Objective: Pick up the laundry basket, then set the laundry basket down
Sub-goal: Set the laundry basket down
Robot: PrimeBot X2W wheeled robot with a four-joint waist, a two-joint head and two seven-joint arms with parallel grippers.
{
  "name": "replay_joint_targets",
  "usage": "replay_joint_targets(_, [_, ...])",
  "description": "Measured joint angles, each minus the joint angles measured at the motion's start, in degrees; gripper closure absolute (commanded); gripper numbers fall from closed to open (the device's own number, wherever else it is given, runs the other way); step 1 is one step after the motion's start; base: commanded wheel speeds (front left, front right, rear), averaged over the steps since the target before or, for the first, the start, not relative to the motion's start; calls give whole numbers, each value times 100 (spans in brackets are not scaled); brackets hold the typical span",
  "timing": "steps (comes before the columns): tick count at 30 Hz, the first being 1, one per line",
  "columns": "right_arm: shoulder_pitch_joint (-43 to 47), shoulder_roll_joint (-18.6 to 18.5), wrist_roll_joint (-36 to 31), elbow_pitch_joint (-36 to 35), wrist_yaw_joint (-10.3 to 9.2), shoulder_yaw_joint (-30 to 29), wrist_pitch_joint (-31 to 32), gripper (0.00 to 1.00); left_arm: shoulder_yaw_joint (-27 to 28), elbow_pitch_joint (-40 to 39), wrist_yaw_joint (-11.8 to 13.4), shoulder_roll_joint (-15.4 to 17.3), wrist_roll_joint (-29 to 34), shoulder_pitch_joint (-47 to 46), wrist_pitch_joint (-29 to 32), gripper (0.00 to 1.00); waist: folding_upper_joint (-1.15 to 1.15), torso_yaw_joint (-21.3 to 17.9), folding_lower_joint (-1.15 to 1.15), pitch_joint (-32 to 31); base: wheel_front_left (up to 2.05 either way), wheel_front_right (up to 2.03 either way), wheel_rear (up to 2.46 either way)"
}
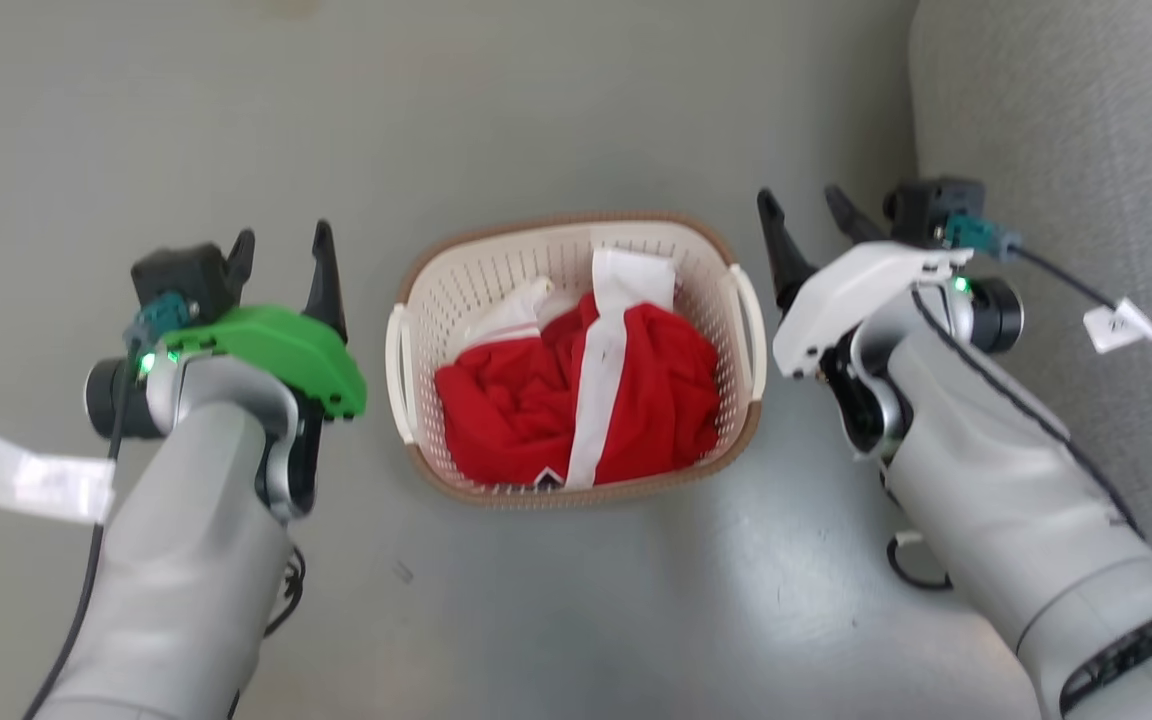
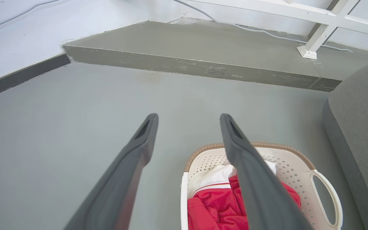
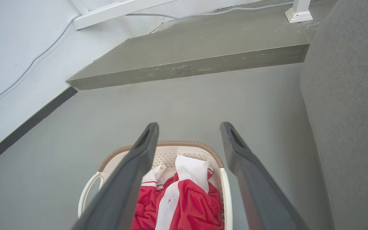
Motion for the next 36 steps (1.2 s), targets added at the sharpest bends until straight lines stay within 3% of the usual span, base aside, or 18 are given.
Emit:
replay_joint_targets(26, [1946, 26, -641, -990, -2, -402, 0, 0, 801, -1405, 49, 100, 672, 2593, 0, 0, 0, -161, 0, -1898, 0, 0, 0])
replay_joint_targets(36, [2430, 31, -808, -1429, -9, -532, 0, 0, 1044, -1986, 66, 98, 947, 3190, 0, 0, 0, -191, 0, -2337, 0, 0, 0])
